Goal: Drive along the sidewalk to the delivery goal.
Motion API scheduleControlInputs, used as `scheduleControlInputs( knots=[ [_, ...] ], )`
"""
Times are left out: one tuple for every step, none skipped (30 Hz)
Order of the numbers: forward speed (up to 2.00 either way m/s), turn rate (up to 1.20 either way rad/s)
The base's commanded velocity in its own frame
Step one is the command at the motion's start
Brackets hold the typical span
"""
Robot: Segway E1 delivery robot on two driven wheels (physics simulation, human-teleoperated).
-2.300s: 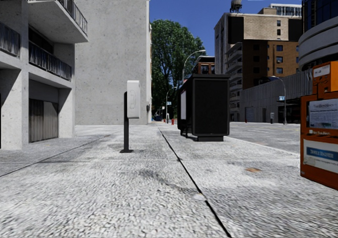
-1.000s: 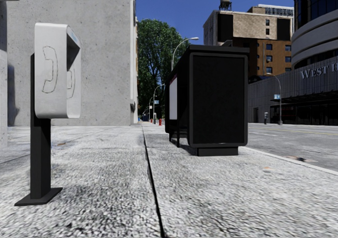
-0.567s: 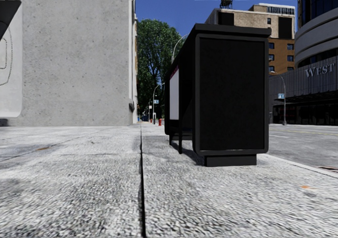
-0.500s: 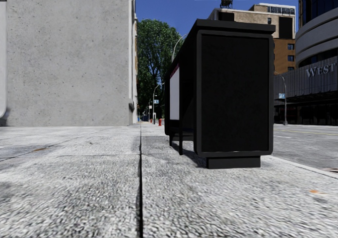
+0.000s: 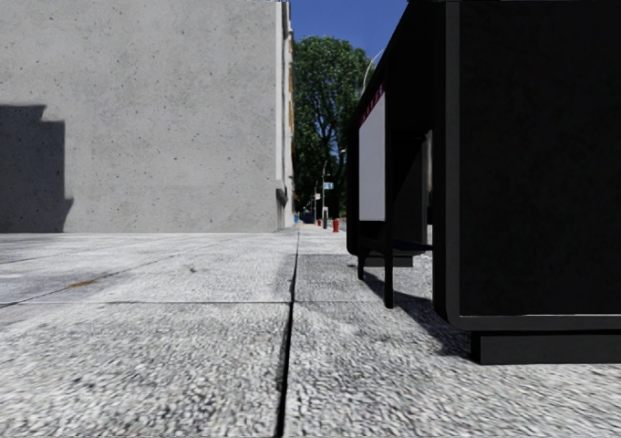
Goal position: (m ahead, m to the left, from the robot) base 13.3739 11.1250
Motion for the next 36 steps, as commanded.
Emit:
scheduleControlInputs(
  knots=[
    [2.00,0.41],
    [2.00,0.41],
    [2.00,0.41],
    [2.00,0.41],
    [2.00,0.41],
    [2.00,0.41],
    [2.00,0.41],
    [2.00,0.41],
    [2.00,0.41],
    [2.00,0.41],
    [2.00,0.41],
    [2.00,0.41],
    [2.00,0.41],
    [2.00,0.41],
    [2.00,0.22],
    [2.00,0.07],
    [2.00,0.01],
    [2.00,0.01],
    [2.00,0.00],
    [2.00,0.00],
    [2.00,0.00],
    [2.00,0.00],
    [2.00,0.00],
    [2.00,0.00],
    [2.00,0.00],
    [2.00,0.00],
    [2.00,0.00],
    [2.00,0.00],
    [2.00,0.00],
    [2.00,0.00],
    [2.00,0.00],
    [2.00,0.00],
    [2.00,0.00],
    [2.00,0.00],
    [2.00,-0.05],
    [2.00,-0.18]
  ],
)
